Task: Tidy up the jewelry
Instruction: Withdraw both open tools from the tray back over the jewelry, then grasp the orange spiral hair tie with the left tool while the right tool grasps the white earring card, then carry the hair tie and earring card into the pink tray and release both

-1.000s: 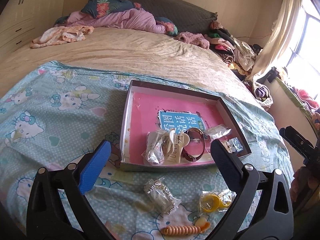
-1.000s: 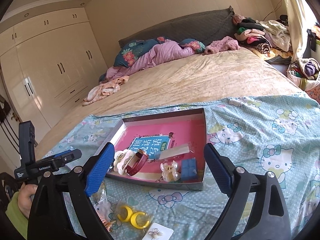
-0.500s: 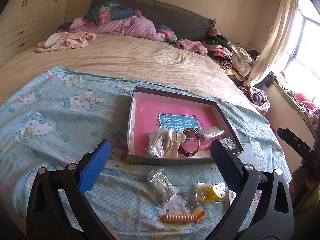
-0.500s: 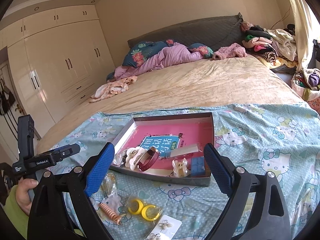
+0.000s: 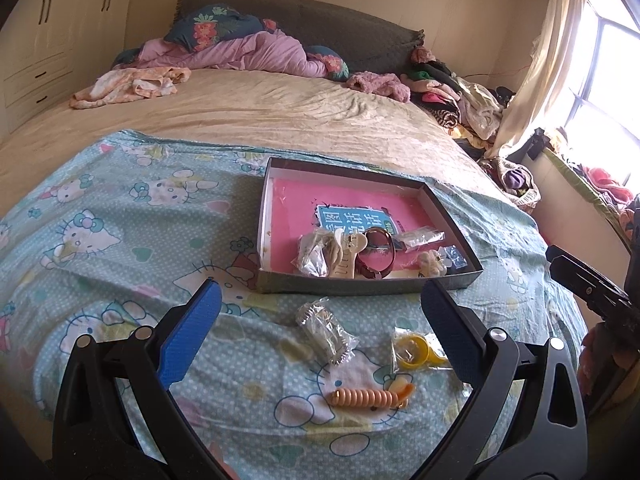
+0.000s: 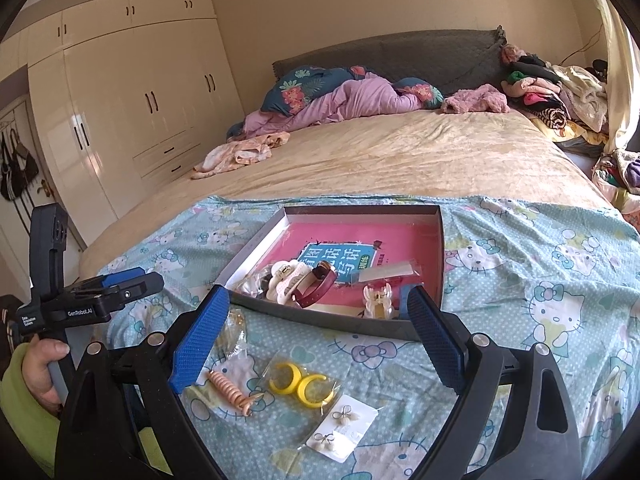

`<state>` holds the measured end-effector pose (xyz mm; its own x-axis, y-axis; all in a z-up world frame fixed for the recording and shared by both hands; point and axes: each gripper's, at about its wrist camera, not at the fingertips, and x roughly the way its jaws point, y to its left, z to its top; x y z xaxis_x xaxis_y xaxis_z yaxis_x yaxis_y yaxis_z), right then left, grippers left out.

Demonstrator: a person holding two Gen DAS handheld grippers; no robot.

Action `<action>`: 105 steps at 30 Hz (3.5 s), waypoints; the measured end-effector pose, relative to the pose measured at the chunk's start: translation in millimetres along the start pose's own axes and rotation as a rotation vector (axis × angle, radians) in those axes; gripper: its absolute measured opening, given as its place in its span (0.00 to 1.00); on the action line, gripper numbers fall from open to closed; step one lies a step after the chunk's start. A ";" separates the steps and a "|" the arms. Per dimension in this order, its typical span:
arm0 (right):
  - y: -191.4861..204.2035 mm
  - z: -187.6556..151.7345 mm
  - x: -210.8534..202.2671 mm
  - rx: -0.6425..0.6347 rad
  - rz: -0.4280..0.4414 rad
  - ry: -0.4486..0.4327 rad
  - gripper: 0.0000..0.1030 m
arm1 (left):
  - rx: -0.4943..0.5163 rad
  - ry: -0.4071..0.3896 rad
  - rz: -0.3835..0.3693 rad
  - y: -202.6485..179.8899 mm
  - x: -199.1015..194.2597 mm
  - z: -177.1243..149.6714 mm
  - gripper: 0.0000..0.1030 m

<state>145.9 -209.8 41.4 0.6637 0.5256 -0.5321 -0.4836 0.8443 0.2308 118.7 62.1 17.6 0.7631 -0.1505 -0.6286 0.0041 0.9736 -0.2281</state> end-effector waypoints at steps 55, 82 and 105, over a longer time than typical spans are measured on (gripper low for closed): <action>-23.7 -108.5 54.2 0.128 -0.030 0.337 0.87 | 0.143 0.360 -0.026 -36.7 83.6 -94.6 0.91; -21.8 -89.8 30.2 0.021 -0.055 0.227 0.47 | 0.114 0.177 -0.080 -30.1 35.2 -68.7 0.60; -12.8 -21.9 45.3 -0.031 -0.010 0.087 0.47 | 0.069 0.074 -0.045 -10.9 39.4 -5.4 0.60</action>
<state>169.7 -199.1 -3.4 0.6172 0.5047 -0.6036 -0.4953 0.8453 0.2004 145.3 44.6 -8.7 0.7115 -0.2044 -0.6723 0.0839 0.9746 -0.2075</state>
